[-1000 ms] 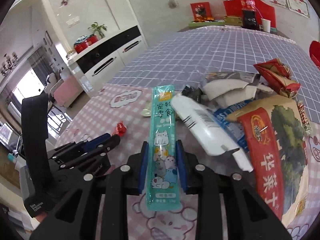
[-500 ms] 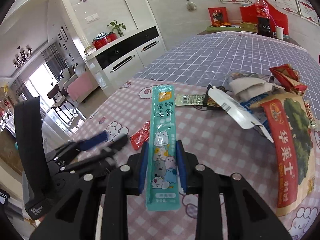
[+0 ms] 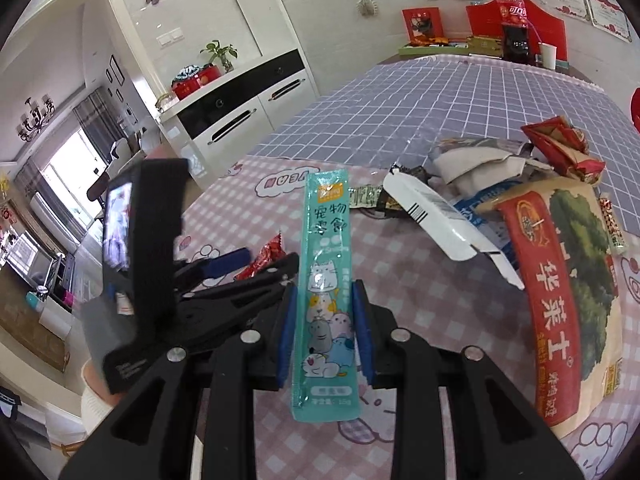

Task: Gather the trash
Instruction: 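Grasp the teal treat stick with the right tool while the left tool grasps the red wrapper, then carry the treat stick and red wrapper over the blue bin and open both tools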

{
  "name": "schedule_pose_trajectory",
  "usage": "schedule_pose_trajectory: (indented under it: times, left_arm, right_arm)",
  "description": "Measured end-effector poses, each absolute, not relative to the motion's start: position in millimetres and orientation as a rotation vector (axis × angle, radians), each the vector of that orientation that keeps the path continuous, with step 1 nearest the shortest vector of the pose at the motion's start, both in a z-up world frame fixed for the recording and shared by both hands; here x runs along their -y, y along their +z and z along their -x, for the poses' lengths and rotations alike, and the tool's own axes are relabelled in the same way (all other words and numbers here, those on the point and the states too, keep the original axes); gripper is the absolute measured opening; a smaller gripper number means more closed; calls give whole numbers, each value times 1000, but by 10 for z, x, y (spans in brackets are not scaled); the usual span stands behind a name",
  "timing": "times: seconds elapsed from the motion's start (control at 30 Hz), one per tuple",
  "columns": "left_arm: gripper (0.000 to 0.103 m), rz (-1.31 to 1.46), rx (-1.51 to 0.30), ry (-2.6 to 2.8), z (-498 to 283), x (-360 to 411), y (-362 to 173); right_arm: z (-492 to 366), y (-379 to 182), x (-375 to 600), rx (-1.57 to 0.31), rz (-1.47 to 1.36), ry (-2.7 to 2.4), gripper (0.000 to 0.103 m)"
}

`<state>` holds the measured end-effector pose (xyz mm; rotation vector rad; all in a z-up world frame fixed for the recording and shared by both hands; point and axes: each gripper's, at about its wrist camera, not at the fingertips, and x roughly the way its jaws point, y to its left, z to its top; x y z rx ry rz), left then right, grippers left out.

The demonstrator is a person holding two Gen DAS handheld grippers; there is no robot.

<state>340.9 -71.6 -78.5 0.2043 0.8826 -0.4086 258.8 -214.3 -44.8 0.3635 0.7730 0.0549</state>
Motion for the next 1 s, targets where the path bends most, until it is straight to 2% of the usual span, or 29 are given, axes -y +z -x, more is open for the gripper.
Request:
schedule_pose_trajectory:
  times: [0.2,0.53,1.0]
  left_arm:
    - [23,-194,-856,-412,-3311,673,-687]
    - [23,-126,-801,-364,-2914,143,-485]
    - [23,104,-788,-105,-2193,-1303,-484]
  right_arm:
    - [-2615,-450,2185,-772,-372,48,27]
    - [-2639,-434,1878,-773,-344,127,27]
    - [-2633,-361,593,-805,-175,442,27]
